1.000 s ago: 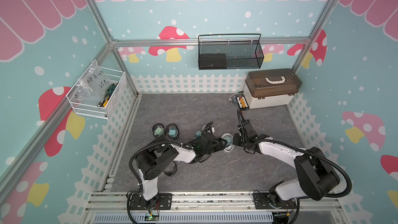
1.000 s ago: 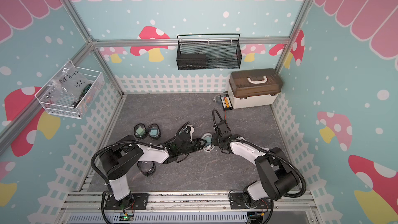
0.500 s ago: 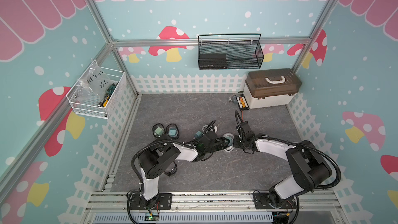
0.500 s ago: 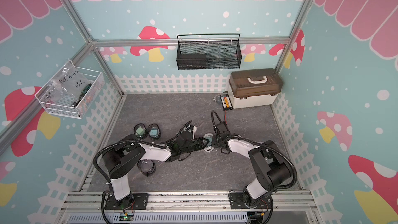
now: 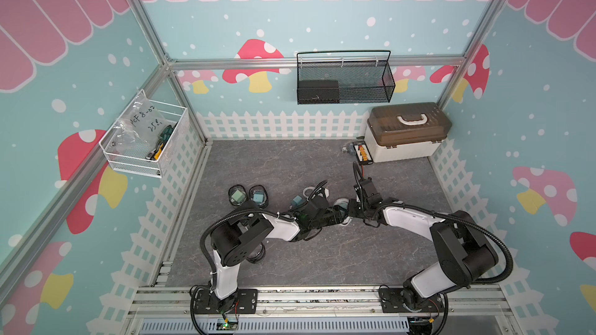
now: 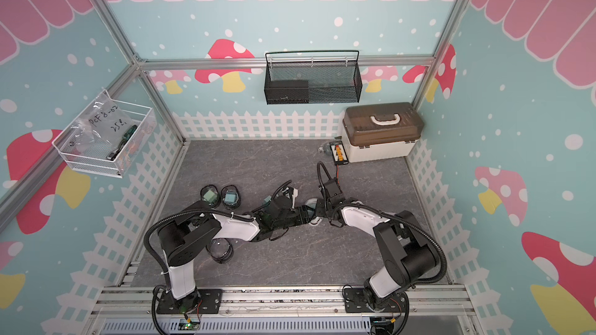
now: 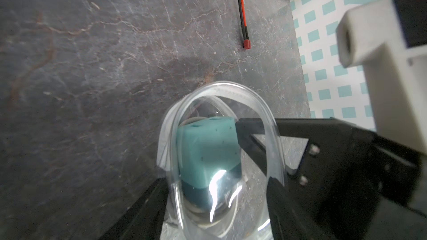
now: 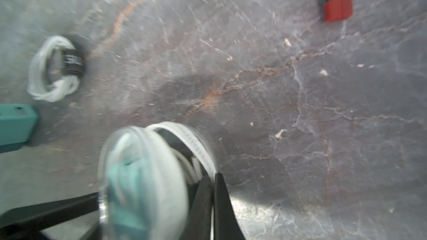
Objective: Pack away charging kits
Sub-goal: Close the storage bag at the center of the board.
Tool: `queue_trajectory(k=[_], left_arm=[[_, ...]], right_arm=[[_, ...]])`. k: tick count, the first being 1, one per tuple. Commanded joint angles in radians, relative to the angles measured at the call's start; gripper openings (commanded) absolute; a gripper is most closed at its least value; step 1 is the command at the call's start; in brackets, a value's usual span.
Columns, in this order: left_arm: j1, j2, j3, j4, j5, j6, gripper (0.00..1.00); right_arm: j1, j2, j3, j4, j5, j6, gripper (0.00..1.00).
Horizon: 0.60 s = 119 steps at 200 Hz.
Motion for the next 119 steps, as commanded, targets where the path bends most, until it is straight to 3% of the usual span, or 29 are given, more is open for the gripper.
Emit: queue_trajectory(k=[1, 76, 119], left_arm=[[-0.018, 0.014, 0.019, 0.004, 0.014, 0.019, 0.69], [-0.018, 0.065, 0.028, 0.028, 0.016, 0.008, 0.66], [-0.015, 0.097, 0.05, 0.01, 0.008, 0.012, 0.65]], right_arm=[[0.006, -0.05, -0.004, 0.01, -0.039, -0.006, 0.0], [0.006, -0.072, -0.024, 0.011, -0.069, -0.017, 0.0], [-0.002, -0.104, -0.043, 0.02, -0.091, -0.006, 0.12]])
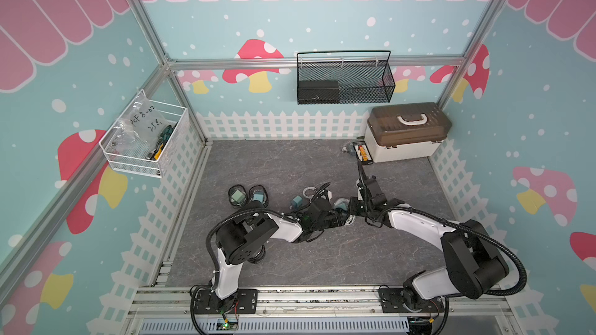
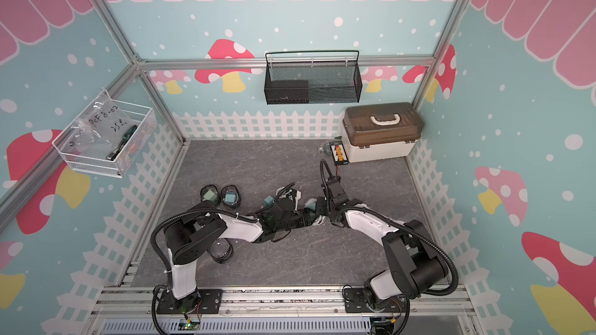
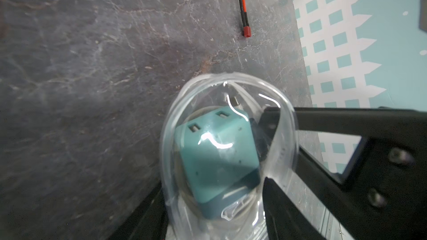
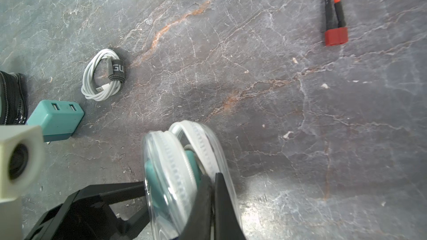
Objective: Pack away charging kits
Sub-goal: Close the storage bag at the center of the board.
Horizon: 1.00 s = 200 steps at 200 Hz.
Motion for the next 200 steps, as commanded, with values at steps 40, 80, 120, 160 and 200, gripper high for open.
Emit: queue_trajectory(k=[40, 80, 120, 160, 200], left_arm=[[-0.001, 0.059, 0.05, -0.063, -0.001, 0.009, 0.65], [-0.001, 0.053, 0.075, -0.099, 0.007, 0.015, 0.65], [-0.003, 0.037, 0.103, -0.129, 0.028, 0.025, 0.66], [-0.002, -0.024, 0.105, -0.172, 0.021, 0.048, 0.76], [0.004, -0.082, 0.079, -0.17, 0.022, 0.06, 0.81]], right_arm=[[-0.051, -0.081, -0.053, -0.009, -0.045, 0.015, 0.28], [-0.105, -0.101, -0.082, -0.015, -0.053, 0.006, 0.49], [-0.124, -0.135, -0.092, -0.018, -0.051, 0.001, 0.56], [-0.137, -0.209, -0.095, -0.06, -0.011, -0.004, 0.6], [-0.137, -0.224, -0.087, -0.07, -0.029, -0.006, 0.66]])
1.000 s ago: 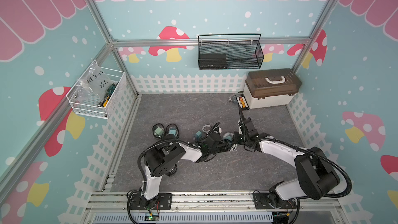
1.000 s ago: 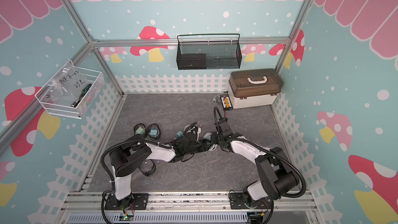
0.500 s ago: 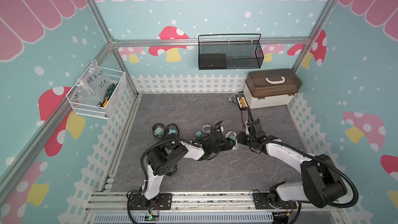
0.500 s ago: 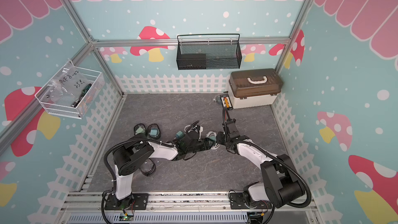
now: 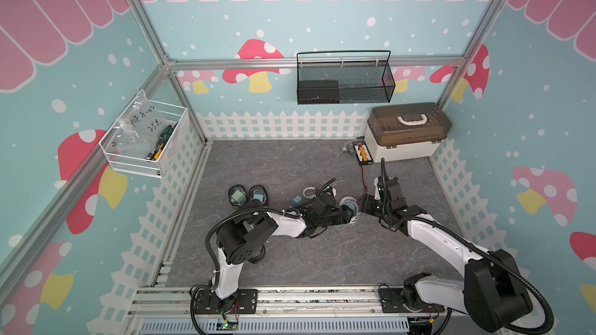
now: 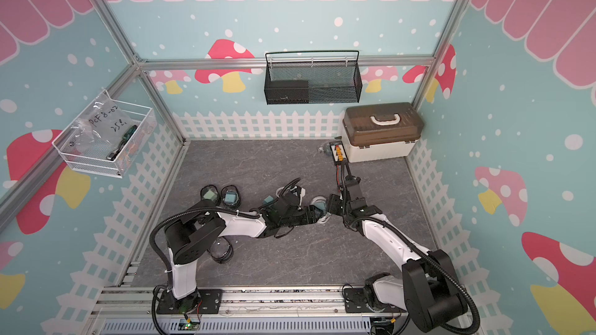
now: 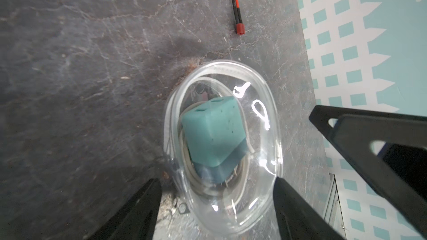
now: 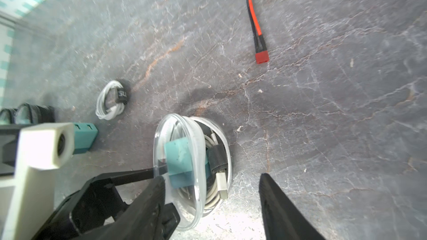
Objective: Pack away charging kits
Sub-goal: Close the storage bag at the center of the board, then pick up the storage bag at the center of the board.
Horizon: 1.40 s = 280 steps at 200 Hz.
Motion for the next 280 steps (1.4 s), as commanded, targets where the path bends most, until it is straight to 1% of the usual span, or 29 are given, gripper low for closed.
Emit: queue_trajectory(k=[1, 28, 36, 52, 67, 79, 85, 112, 125, 145, 178, 199, 219, 246, 280], left_arm=[[0.004, -0.06, -0.013, -0.016, 0.003, 0.019, 0.81], [0.025, -0.099, -0.084, 0.064, 0.006, 0.01, 0.83], [0.034, -0.107, -0.108, 0.104, 0.014, 0.002, 0.85], [0.051, -0.108, -0.162, 0.211, 0.032, -0.012, 0.9], [0.057, -0.105, -0.202, 0.293, 0.03, -0.022, 0.91], [0.056, -0.108, -0.217, 0.312, 0.014, -0.022, 0.92], [0.057, -0.111, -0.214, 0.301, 0.009, -0.019, 0.92], [0.057, -0.097, -0.123, 0.132, 0.017, 0.002, 0.93], [0.057, -0.074, -0.096, 0.127, 0.036, -0.002, 0.92], [0.057, -0.043, -0.068, 0.117, 0.045, -0.015, 0.92], [0.061, -0.007, -0.009, 0.035, 0.036, -0.022, 0.91], [0.07, 0.025, 0.035, -0.032, 0.035, -0.035, 0.86], [0.085, 0.067, 0.076, -0.057, 0.071, -0.046, 0.8], [0.092, 0.102, 0.124, -0.08, 0.093, -0.049, 0.79], [0.092, 0.094, 0.14, -0.094, 0.104, -0.067, 0.8]], right_arm=[[-0.004, 0.009, -0.001, -0.024, -0.01, -0.007, 0.66], [-0.002, 0.128, 0.022, 0.014, -0.031, -0.006, 0.63], [-0.002, 0.169, 0.03, 0.03, -0.04, -0.009, 0.59], [-0.002, 0.245, 0.05, 0.05, -0.056, -0.011, 0.49], [-0.002, 0.282, 0.054, 0.052, -0.039, -0.007, 0.35], [-0.002, 0.29, 0.046, 0.052, -0.014, -0.003, 0.22], [-0.004, 0.291, 0.041, 0.053, -0.004, -0.002, 0.18], [-0.004, 0.3, 0.025, 0.07, 0.002, -0.003, 0.12], [-0.005, 0.31, 0.023, 0.078, 0.004, -0.006, 0.09], [-0.012, 0.324, 0.015, 0.085, 0.015, -0.007, 0.07], [-0.032, 0.345, -0.009, 0.123, -0.001, -0.015, 0.05], [-0.032, 0.366, -0.015, 0.155, -0.03, -0.018, 0.04], [-0.033, 0.369, -0.021, 0.173, -0.039, -0.022, 0.02], [-0.033, 0.343, -0.036, 0.19, -0.052, -0.021, 0.02], [-0.031, 0.333, -0.043, 0.197, -0.063, -0.018, 0.02]])
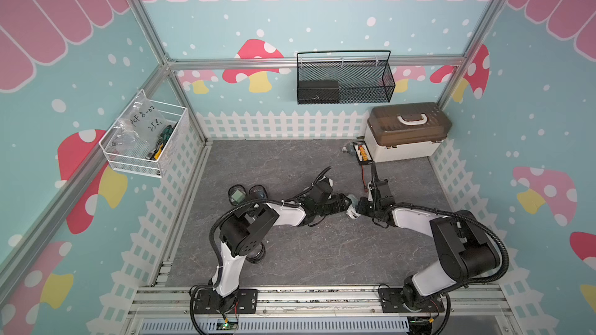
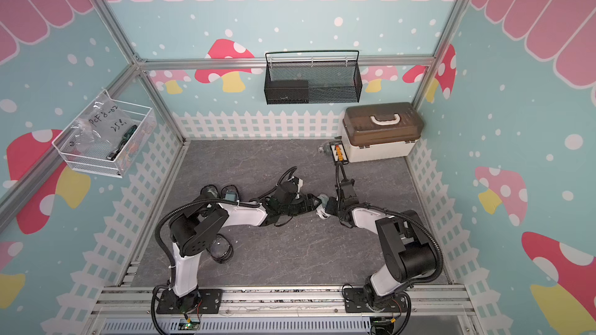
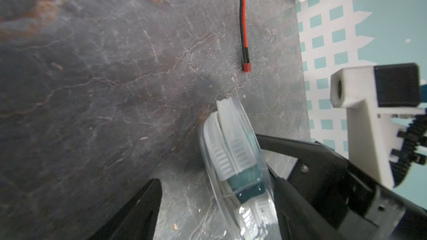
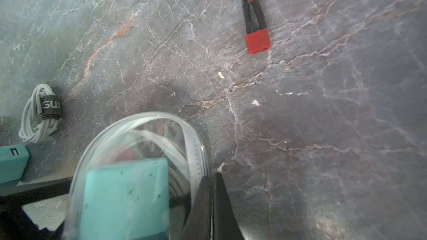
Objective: Pack away charging kits
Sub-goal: Pick up the storage bag at the center of the board.
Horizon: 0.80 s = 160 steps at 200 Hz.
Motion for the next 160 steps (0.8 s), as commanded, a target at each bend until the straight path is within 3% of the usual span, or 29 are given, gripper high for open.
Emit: queue_trajectory(k=[1, 45, 100, 160], left_arm=[[-0.001, 0.012, 0.018, -0.055, 0.017, -0.029, 0.8], [0.005, 0.004, 0.036, -0.147, 0.032, -0.095, 0.8], [0.03, -0.042, -0.029, -0.058, 0.032, -0.139, 0.81], [0.033, -0.051, 0.0, -0.065, 0.037, -0.142, 0.92]], right_arm=[[0.002, -0.002, -0.034, -0.039, -0.031, -0.006, 0.02], [0.003, 0.002, -0.034, -0.02, -0.046, -0.006, 0.02], [0.005, -0.015, -0.024, -0.022, -0.051, -0.015, 0.02], [0.008, -0.009, -0.01, -0.016, -0.06, -0.026, 0.02]])
